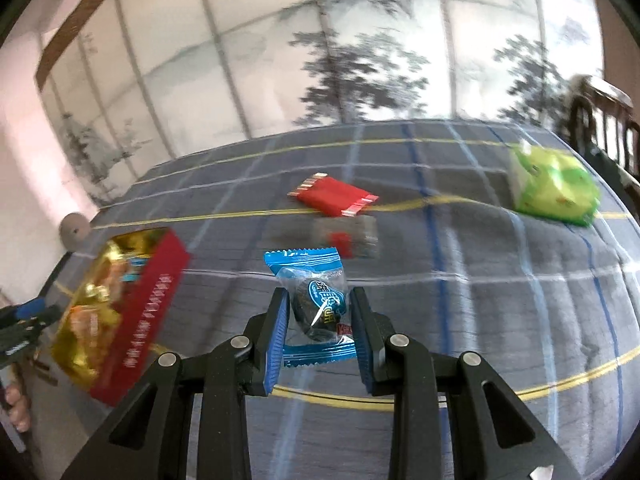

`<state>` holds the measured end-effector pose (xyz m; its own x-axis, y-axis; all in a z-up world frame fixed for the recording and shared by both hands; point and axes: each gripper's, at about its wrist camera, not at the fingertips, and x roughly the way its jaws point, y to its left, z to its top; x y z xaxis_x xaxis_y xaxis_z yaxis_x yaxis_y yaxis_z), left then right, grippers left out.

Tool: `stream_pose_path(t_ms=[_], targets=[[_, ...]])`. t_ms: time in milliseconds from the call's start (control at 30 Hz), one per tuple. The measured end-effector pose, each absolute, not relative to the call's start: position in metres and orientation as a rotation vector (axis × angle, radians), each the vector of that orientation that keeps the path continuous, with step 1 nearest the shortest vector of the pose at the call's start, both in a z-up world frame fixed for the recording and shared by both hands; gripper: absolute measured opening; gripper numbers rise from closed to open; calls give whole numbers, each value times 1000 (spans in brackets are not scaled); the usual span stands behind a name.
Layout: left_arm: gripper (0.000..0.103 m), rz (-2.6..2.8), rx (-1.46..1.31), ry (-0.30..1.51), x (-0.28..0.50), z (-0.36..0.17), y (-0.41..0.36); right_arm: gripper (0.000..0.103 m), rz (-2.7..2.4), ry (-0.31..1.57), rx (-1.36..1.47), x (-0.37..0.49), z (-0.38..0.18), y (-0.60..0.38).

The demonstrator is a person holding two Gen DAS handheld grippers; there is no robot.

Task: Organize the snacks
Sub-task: 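Carry the blue-wrapped candy over the gold tin and open the right gripper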

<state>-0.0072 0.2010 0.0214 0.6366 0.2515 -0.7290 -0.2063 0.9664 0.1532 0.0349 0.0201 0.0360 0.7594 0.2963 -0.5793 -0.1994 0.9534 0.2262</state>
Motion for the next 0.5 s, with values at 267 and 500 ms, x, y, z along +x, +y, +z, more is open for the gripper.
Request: stream_pose_path(t_ms=[267,500], targets=[[55,270,35,841,-16,20,211,28,450,625,110,19,68,98],[55,286,5,853,-23,15,226,28,574,648,101,15,76,156]])
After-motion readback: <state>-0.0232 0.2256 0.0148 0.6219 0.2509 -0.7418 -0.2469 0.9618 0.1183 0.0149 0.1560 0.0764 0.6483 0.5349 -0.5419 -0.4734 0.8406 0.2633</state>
